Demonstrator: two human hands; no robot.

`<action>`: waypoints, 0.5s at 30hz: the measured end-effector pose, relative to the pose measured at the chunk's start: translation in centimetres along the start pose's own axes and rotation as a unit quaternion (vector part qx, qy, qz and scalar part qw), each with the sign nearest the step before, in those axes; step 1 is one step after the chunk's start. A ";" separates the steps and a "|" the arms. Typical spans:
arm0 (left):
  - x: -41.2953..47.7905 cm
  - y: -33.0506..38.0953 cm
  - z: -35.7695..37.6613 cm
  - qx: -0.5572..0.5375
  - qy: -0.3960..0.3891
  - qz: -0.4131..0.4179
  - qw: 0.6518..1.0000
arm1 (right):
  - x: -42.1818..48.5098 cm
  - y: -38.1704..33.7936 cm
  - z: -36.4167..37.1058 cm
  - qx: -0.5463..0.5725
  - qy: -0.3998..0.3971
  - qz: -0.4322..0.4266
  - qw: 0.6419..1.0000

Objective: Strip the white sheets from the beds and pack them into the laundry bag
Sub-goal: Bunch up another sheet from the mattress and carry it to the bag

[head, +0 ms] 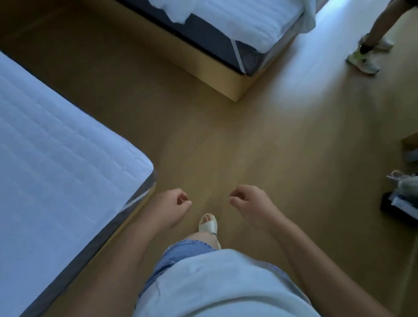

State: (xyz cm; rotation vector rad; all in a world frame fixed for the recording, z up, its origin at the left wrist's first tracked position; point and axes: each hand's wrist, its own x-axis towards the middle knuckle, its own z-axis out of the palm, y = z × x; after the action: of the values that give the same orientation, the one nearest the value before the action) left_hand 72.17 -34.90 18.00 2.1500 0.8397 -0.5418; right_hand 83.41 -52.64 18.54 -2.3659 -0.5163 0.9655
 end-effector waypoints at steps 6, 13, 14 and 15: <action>14.3 8.9 -10.8 -0.023 0.017 0.027 0.999 | 14.8 -6.3 -9.8 0.039 0.039 -0.021 0.998; 30.0 14.9 -19.3 -0.068 0.057 -0.003 0.996 | 34.1 -12.7 -17.1 0.054 -0.016 -0.066 0.996; 32.2 15.5 -20.7 -0.077 0.063 -0.014 0.995 | 37.2 -14.0 -18.7 0.045 -0.029 -0.080 0.995; 34.3 16.1 -22.1 -0.086 0.070 -0.026 0.993 | 40.0 -15.4 -20.2 0.041 -0.037 -0.089 0.994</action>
State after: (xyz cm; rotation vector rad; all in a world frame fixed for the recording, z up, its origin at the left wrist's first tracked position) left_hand 109.85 -12.52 19.16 2.0300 0.9852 -0.3328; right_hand 122.75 -26.17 19.04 -2.1761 -0.6898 0.9754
